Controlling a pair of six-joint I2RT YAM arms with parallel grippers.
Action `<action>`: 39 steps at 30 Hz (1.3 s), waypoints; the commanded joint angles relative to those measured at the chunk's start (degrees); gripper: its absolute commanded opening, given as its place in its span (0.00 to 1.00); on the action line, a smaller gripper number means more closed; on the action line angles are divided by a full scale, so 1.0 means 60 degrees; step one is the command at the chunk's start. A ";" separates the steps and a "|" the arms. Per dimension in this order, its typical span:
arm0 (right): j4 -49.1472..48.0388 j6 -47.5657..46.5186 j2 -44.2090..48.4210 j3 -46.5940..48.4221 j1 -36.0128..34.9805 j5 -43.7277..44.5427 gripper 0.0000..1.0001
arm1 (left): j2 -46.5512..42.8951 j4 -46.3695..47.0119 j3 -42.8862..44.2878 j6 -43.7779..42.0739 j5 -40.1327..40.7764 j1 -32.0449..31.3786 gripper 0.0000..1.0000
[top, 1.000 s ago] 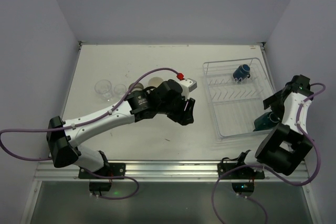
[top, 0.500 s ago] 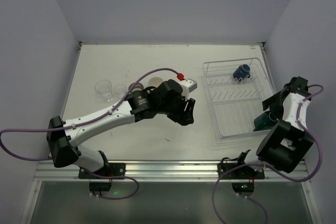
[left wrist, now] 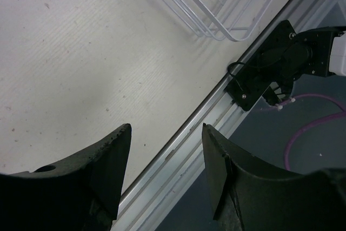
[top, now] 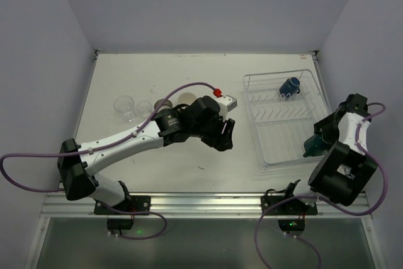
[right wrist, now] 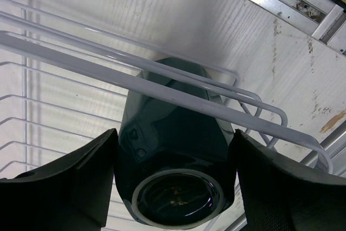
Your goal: Unload the cups from the dish rack
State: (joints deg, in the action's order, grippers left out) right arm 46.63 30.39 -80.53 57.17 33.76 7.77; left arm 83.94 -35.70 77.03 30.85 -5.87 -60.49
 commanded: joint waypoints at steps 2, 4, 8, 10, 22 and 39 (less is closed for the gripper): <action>-0.0448 -0.0085 0.0048 0.0023 -0.0118 -0.0050 0.59 | 0.0087 -0.0055 0.0301 -0.0117 -0.0238 -0.0026 0.59; -0.0404 -0.0085 0.0121 0.0081 -0.0279 0.0111 0.49 | 0.0130 -0.0041 0.0271 -0.0103 -0.0238 -0.0041 0.59; -0.0389 0.0003 0.0355 0.0111 -0.0513 0.0082 0.16 | 0.0204 -0.0026 0.0315 -0.0103 -0.0252 -0.0055 0.59; -0.0360 0.0018 0.0414 0.0184 -0.0630 0.0082 0.00 | 0.0233 -0.0026 0.0330 -0.0088 -0.0252 -0.0041 0.59; 0.0299 0.0047 0.1541 0.1165 -0.1378 -0.1367 0.00 | 0.0512 -0.0187 0.1076 -0.0526 -0.0237 0.0032 0.59; 0.0037 -0.0217 0.2640 0.1812 -0.1378 -0.7384 0.00 | -0.0163 0.5915 -0.0826 0.2012 -0.7978 0.3723 0.65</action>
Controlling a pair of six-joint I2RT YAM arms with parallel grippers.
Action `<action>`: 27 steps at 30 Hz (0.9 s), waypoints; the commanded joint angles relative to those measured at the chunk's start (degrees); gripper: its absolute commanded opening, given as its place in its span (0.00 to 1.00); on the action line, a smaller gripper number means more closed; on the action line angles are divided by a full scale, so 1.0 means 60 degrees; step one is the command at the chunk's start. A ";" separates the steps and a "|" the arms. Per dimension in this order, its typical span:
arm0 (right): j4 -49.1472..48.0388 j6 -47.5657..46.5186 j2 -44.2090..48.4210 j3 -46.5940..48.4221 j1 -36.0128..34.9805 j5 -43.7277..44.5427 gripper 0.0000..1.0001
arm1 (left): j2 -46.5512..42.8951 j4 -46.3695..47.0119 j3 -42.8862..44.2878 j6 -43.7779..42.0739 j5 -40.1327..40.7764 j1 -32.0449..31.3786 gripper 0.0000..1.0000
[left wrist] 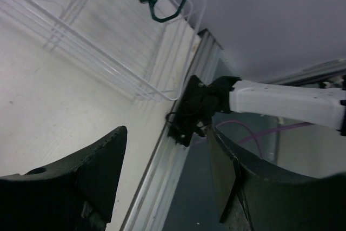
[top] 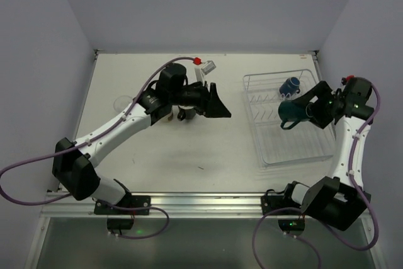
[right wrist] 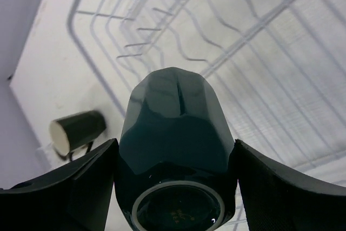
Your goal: Unload the cups from the dish rack
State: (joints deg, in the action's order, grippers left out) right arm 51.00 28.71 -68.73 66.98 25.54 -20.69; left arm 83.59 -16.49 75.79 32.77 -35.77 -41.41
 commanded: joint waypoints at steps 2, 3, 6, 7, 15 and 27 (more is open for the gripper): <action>-0.0883 0.0064 0.0790 0.0029 -0.0052 -0.3868 0.00 | 0.0203 0.4582 -0.1085 0.2590 -0.3630 0.0704 0.65; -0.0999 -0.0009 0.0834 -0.0059 -0.0067 -0.4239 0.00 | 0.0276 0.5421 -0.1335 0.3696 -0.3996 0.0705 0.65; -0.0927 -0.0257 0.0908 -0.0060 -0.0301 -0.5163 0.00 | 0.0569 0.8936 -0.2273 0.6128 -0.4321 0.0705 0.65; -0.0942 -0.0287 0.0951 -0.0089 -0.0418 -0.5325 0.00 | 0.0715 0.9583 -0.2420 0.6531 -0.4322 0.0705 0.66; -0.2301 0.0661 0.1625 -0.1010 -0.1297 -0.6937 0.00 | 0.1053 1.0995 -0.2524 0.7062 -0.4029 0.0705 0.67; -0.4324 0.2772 0.2885 -0.1378 -0.2030 -0.8476 0.00 | 0.1186 1.0952 -0.2597 0.6988 -0.3590 0.0705 0.67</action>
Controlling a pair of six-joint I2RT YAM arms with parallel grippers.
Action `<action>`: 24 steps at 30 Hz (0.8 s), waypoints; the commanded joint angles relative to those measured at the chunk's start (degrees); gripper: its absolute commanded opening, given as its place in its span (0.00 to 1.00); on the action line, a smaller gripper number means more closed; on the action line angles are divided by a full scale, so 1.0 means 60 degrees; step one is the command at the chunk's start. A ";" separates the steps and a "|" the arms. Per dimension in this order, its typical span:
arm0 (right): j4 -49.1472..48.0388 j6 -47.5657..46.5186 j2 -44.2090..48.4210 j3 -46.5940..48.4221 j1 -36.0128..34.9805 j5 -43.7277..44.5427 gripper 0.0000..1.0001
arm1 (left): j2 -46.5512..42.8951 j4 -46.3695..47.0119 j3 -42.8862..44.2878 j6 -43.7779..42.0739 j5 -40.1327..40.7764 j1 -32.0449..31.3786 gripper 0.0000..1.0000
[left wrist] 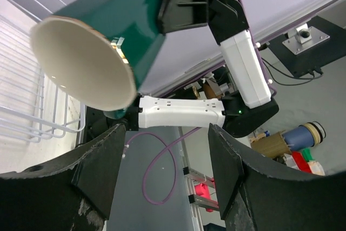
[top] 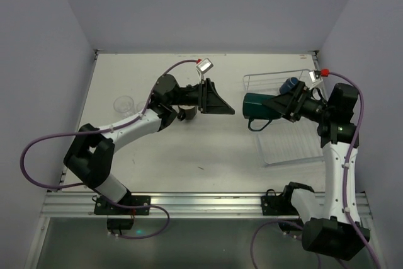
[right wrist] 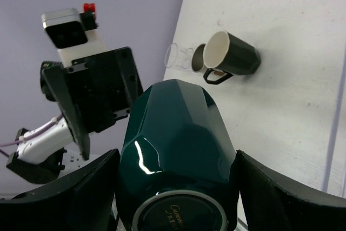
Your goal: Unload the cups from the dish rack
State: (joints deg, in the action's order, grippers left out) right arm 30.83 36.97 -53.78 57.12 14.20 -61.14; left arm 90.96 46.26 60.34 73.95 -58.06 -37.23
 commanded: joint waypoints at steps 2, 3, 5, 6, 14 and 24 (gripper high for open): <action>-0.1138 0.1557 0.0452 0.0265 -0.0315 -0.1762 0.00 | -0.0072 0.0566 -0.0007 0.0199 0.0185 0.0009 0.67; -0.1183 0.1645 0.0481 0.0265 -0.0359 -0.1733 0.00 | -0.0144 0.0610 -0.0007 0.0257 0.0272 -0.0005 0.67; -0.1299 0.1690 0.0496 0.0265 -0.0534 -0.1704 0.00 | -0.0218 0.0683 -0.0007 0.0301 0.0331 -0.0005 0.67; -0.1387 0.1820 0.0540 0.0279 -0.0593 -0.1689 0.00 | -0.0320 0.0727 -0.0022 0.0316 0.0389 -0.0005 0.67; -0.2178 0.2509 0.0672 0.0089 -0.1106 -0.1543 0.00 | -0.0804 0.1035 -0.0197 0.0228 0.0858 -0.0020 0.67; -0.3349 0.3198 0.0482 -0.0233 -0.1940 -0.1001 0.00 | -0.0848 0.2586 -0.0768 0.1224 0.1327 -0.0049 0.66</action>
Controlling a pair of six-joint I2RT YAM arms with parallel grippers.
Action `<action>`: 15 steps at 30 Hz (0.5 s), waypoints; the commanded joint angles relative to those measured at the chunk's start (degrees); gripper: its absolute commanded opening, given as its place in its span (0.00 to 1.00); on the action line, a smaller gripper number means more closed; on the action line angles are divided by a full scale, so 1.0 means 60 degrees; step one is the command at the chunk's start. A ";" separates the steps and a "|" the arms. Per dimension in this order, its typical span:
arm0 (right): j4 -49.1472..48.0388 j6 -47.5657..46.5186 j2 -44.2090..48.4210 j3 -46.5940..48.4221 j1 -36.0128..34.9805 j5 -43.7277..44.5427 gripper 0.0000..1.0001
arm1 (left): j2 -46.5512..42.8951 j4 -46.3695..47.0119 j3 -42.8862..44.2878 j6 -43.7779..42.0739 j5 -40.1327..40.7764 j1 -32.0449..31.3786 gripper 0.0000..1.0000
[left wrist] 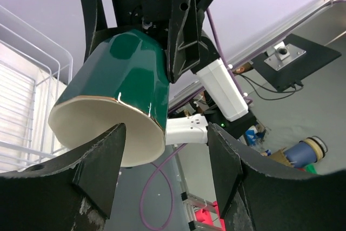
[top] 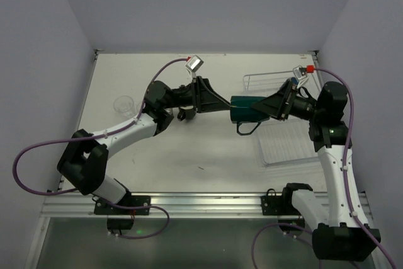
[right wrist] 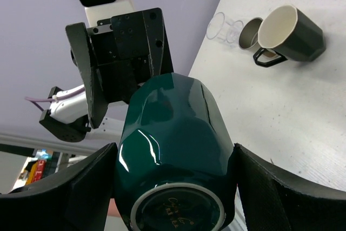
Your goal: Unload the cups from the dish rack
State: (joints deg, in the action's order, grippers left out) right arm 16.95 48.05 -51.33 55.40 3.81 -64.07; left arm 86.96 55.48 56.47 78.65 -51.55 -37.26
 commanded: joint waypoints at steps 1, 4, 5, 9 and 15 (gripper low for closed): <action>-0.1270 0.1526 0.0030 -0.0018 -0.0327 -0.0440 0.00 | -0.0167 0.1123 -0.0168 0.0543 0.0300 -0.0046 0.65; -0.1477 0.1557 -0.0029 -0.0063 -0.0489 -0.0279 0.00 | -0.0225 0.1401 -0.0357 0.0675 0.0446 -0.0046 0.64; -0.1492 0.1542 -0.0058 -0.0063 -0.0547 -0.0162 0.00 | -0.0312 0.1431 -0.0416 0.0675 0.0578 -0.0046 0.64; -0.1799 0.1644 -0.0146 -0.0165 -0.0562 -0.0044 0.00 | -0.0562 0.1490 -0.0695 0.0705 0.0944 -0.0119 0.61; -0.1975 0.1674 -0.0234 -0.0195 -0.0870 0.0132 0.00 | -0.0782 0.1403 -0.1018 0.0632 0.1311 -0.0192 0.56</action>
State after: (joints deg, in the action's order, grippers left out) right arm 9.58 53.19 -53.08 53.78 -0.12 -62.30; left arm 84.51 60.60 50.78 82.43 -45.98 -37.95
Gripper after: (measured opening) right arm 0.808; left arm 0.565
